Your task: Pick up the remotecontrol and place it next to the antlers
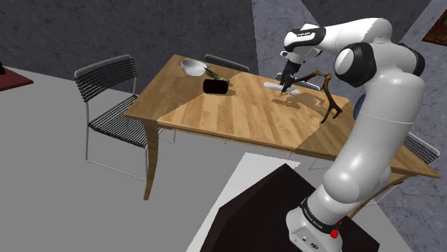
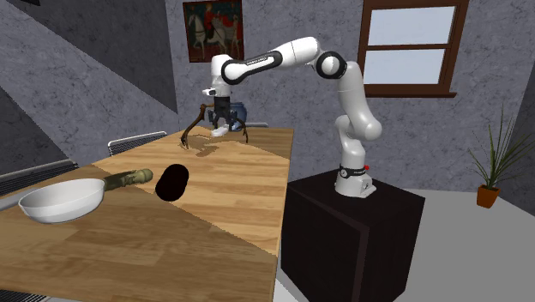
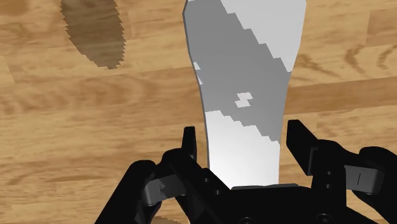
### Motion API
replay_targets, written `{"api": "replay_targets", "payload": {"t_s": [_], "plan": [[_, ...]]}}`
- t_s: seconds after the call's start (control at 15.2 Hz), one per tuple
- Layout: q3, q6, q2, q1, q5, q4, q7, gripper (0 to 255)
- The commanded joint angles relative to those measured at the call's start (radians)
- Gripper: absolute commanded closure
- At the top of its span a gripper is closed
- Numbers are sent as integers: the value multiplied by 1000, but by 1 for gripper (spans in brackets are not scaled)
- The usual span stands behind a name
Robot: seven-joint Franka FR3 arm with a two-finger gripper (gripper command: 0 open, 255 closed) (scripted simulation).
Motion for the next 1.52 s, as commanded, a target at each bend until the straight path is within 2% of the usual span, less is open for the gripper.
{"api": "replay_targets", "payload": {"t_s": [0.0,1.45], "plan": [[1,29,4,0,3,-25,-2,255],[27,291,106,-11,62,-195,-39,255]]}}
